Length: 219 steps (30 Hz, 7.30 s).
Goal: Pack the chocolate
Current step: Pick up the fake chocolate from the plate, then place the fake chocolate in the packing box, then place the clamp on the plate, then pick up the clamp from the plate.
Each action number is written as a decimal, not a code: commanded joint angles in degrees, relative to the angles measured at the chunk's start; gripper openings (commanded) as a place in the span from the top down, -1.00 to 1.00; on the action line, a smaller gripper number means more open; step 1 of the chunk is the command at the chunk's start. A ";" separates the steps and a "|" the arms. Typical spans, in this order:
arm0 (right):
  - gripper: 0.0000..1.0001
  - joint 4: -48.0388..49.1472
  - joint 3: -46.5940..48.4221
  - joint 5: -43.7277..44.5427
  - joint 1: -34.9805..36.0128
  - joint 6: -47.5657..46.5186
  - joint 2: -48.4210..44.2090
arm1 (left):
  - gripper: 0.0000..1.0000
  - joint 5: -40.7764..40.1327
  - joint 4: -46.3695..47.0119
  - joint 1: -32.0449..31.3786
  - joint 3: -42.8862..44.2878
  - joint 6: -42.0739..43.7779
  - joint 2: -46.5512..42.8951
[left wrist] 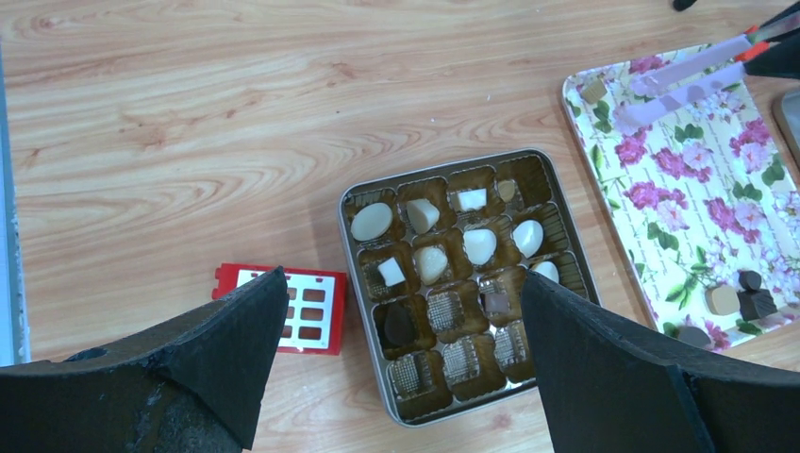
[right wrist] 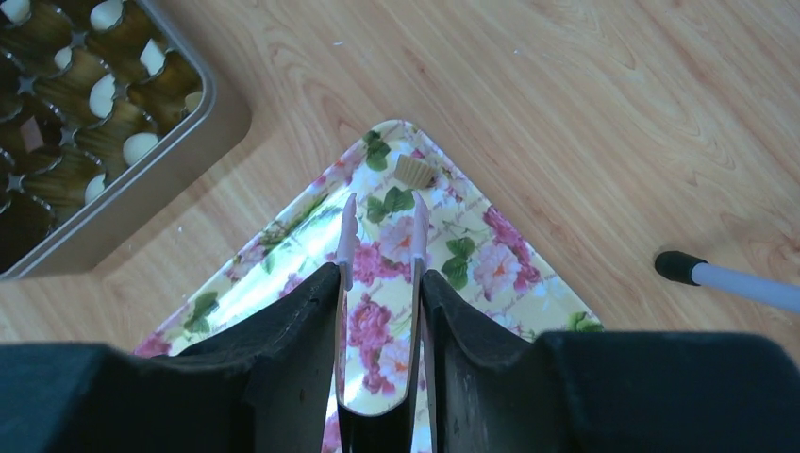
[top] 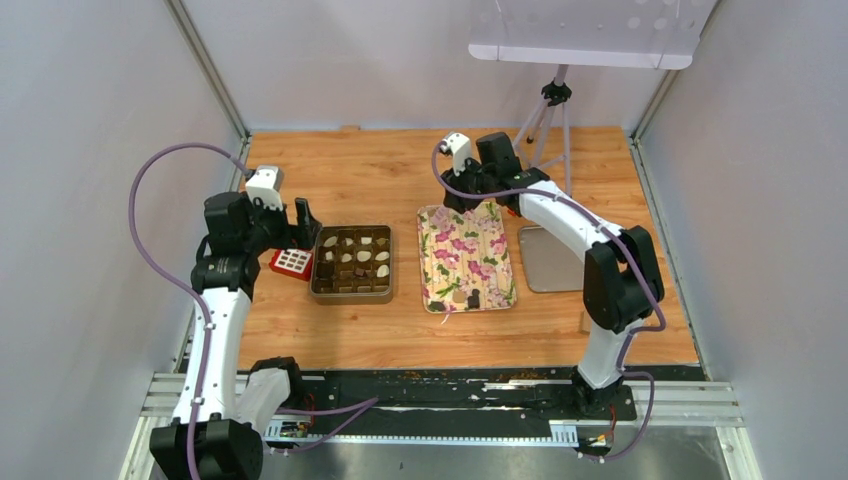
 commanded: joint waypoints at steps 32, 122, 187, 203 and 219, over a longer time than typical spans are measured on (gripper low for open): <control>0.64 -1.17 -0.23 -7.44 0.87 -0.42 -10.33 | -1.00 -0.15 3.71 0.59 -2.14 -1.75 -1.73; 0.17 -18.80 -19.26 -12.58 7.43 -29.87 -22.58 | -1.00 1.30 3.74 0.86 -2.11 -2.29 0.41; 0.20 -7.66 -29.93 6.63 -17.43 5.74 -55.06 | -0.19 -6.73 -2.10 -57.12 58.21 18.97 77.54; 0.21 -10.69 -31.22 3.76 -19.58 4.24 -58.48 | 1.00 -3.60 -9.61 -56.08 65.79 11.98 74.96; -0.51 6.43 -15.76 -38.12 -20.50 21.30 -36.74 | 0.95 23.17 56.76 -33.39 41.08 -46.84 45.03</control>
